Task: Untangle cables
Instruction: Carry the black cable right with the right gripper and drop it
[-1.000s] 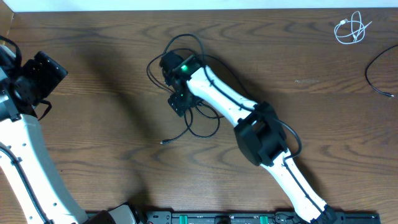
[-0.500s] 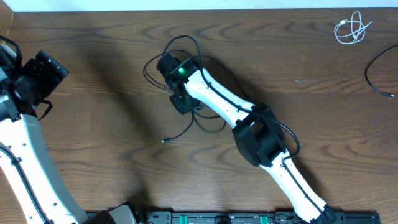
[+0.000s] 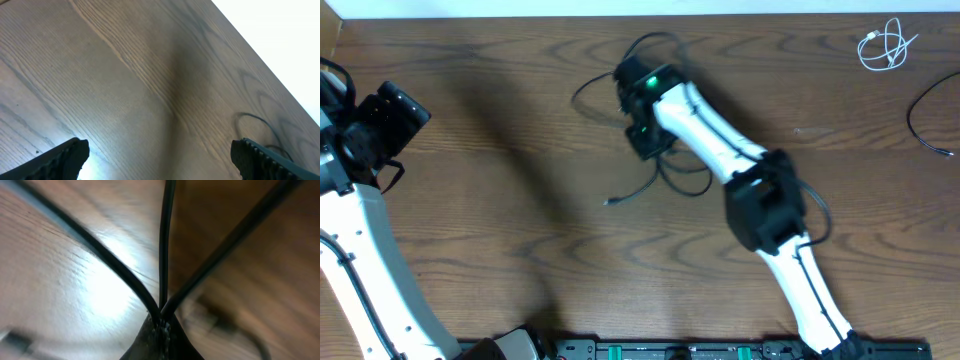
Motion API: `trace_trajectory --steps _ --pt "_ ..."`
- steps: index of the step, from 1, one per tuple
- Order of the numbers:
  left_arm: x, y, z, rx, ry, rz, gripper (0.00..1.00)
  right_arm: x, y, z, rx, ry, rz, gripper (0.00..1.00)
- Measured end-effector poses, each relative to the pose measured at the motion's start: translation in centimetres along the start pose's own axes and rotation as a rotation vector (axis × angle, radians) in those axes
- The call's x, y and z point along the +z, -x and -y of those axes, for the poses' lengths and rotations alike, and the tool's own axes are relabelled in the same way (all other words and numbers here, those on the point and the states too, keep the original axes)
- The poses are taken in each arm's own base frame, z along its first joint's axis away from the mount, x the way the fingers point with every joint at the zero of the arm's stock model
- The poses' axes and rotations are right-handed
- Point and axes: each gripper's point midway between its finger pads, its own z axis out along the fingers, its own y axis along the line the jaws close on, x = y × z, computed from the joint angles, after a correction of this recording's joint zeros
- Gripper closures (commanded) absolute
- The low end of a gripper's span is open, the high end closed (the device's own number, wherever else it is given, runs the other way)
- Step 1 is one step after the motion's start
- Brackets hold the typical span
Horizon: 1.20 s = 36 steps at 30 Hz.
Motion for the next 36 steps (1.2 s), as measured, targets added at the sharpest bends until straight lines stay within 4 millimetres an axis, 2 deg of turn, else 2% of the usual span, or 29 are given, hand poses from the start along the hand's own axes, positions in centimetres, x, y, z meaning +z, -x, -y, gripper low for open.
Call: trace_trajectory --steps 4,7,10,13,19,22,29,32,36 --pt "0.0 0.0 0.0 0.0 0.0 0.0 0.04 -7.7 1.5 3.4 0.045 0.002 0.155 0.99" --pt "0.0 0.0 0.0 0.0 0.0 0.0 0.04 -15.0 1.8 6.5 0.089 -0.013 0.306 0.99" --pt "0.0 0.0 0.0 0.0 0.0 0.0 0.04 -21.9 0.8 10.8 0.166 -0.056 0.448 0.99" --pt "0.0 0.0 0.0 0.0 0.0 0.0 0.04 -26.5 -0.9 15.1 0.25 -0.107 0.541 0.99" --pt "0.0 0.0 0.1 0.0 -0.004 -0.002 0.04 -32.1 -4.9 23.4 0.428 -0.212 0.656 0.99" --pt "0.0 -0.1 0.1 0.0 -0.007 -0.003 0.04 -34.3 -7.4 26.6 0.506 -0.26 0.694 0.99" --pt "0.0 -0.2 0.4 0.006 -0.013 -0.005 0.04 -39.3 -15.7 34.0 0.734 -0.476 0.719 0.99" --pt "0.0 -0.3 0.8 0.015 -0.022 -0.01 0.04 -40.8 -18.8 36.7 0.822 -0.563 0.723 0.99" --pt "0.0 -0.5 1.1 0.02 -0.029 -0.012 0.04 -41.5 -23.4 39.8 0.945 -0.642 0.688 0.99"
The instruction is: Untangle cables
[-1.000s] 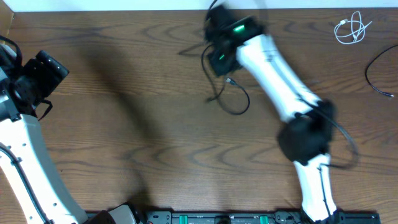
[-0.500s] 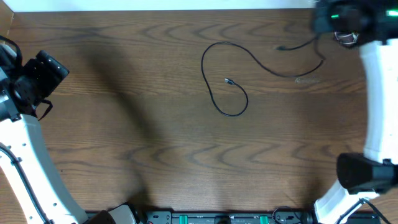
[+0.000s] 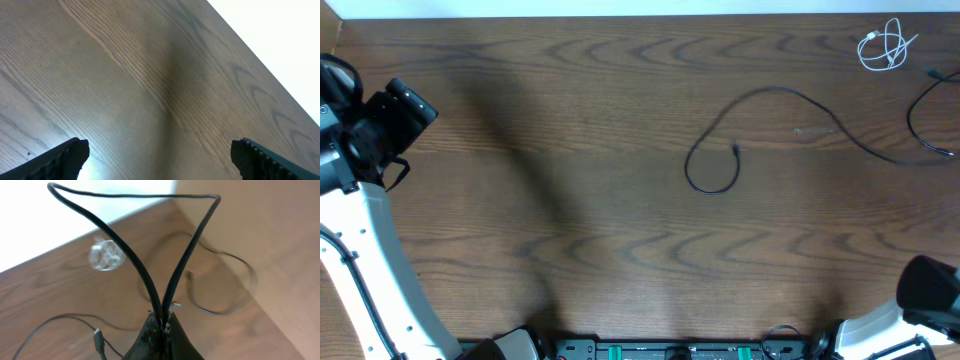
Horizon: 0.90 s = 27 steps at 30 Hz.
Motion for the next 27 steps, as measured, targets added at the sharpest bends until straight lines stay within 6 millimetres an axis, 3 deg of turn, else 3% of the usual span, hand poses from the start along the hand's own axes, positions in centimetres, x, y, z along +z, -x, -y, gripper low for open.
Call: trace_trajectory --steps 2,7,13,14,16,17,18,22,27 --pt "0.0 0.0 0.0 0.0 0.0 0.0 0.04 0.5 -0.4 3.3 0.051 -0.059 -0.023 0.99" --pt "0.0 0.0 0.0 0.0 -0.001 0.001 0.04 2.6 -1.4 8.2 0.135 -0.13 -0.075 0.99" --pt "0.0 0.0 0.0 0.0 -0.001 0.001 0.04 10.0 -4.7 11.1 0.189 -0.186 -0.232 0.99" --pt "0.0 0.0 0.0 0.0 -0.001 0.001 0.04 11.6 -5.6 11.4 0.197 -0.192 -0.27 0.92" --pt "0.0 0.0 0.0 0.0 -0.001 0.001 0.04 13.8 -7.1 12.0 0.204 -0.2 -0.323 0.46" --pt "0.0 0.0 0.0 0.0 -0.001 0.001 0.04 14.7 -7.8 12.3 0.215 -0.204 -0.345 0.28" --pt "0.0 0.0 0.0 0.0 -0.001 0.001 0.04 15.1 -8.0 12.4 0.216 -0.206 -0.355 0.18" --pt "0.0 0.0 0.0 0.0 -0.001 0.002 0.04 16.0 -9.0 12.7 0.229 -0.193 -0.387 0.05" --pt "0.0 0.0 0.0 0.0 -0.001 0.001 0.04 16.0 -8.7 11.3 0.237 -0.127 -0.383 0.03"
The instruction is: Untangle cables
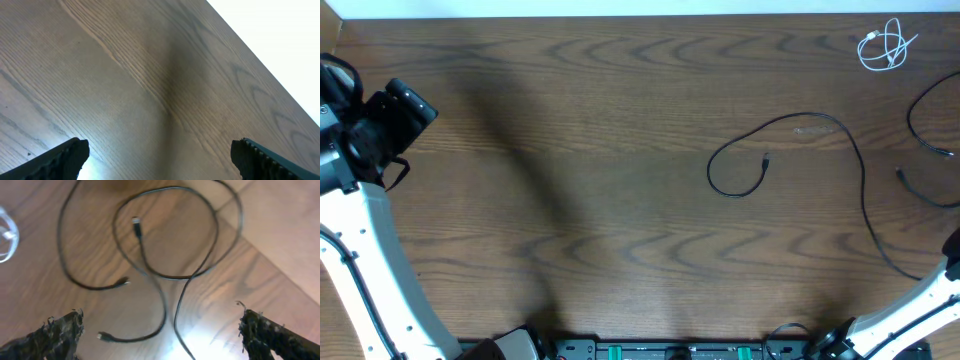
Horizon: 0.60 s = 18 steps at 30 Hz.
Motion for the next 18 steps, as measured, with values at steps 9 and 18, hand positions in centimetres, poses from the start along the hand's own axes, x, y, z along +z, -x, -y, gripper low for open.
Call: trace_trajectory --steps 9,18 --pt "0.0 0.0 0.0 0.0 0.0 0.0 0.04 -2.9 -2.7 -9.0 -0.206 0.316 -0.054 0.1" --pt "0.0 0.0 0.0 0.0 0.0 0.0 0.04 -7.9 -11.7 -22.6 -0.579 0.589 -0.196 0.34"
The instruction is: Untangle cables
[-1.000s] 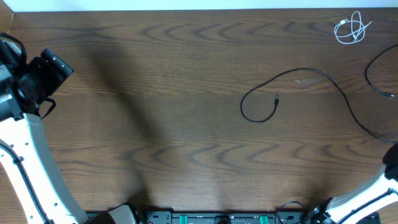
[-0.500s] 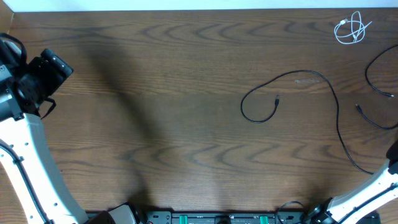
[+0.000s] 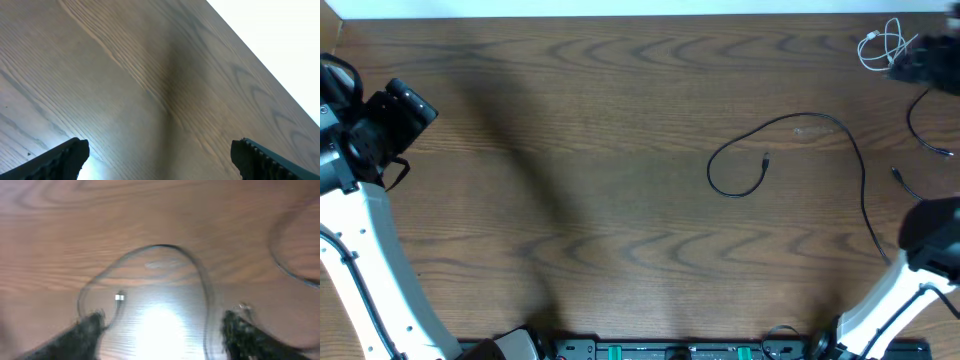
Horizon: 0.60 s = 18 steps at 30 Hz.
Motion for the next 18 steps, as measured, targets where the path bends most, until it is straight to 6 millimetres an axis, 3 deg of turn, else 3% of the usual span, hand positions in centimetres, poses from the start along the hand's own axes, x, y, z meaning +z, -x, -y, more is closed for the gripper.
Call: trace_trajectory --steps 6,12,18 --pt "0.0 0.0 0.0 0.0 0.001 -0.001 0.04 4.1 -0.1 -8.2 -0.05 0.043 -0.04 0.36" --pt "0.5 -0.1 -0.1 -0.001 0.005 -0.012 0.04 10.0 -2.4 -14.0 -0.037 -0.011 -0.092 0.49" --pt "0.7 -0.1 -0.1 -0.001 0.007 -0.018 0.04 16.4 -5.8 -17.6 0.015 -0.036 -0.114 0.56"
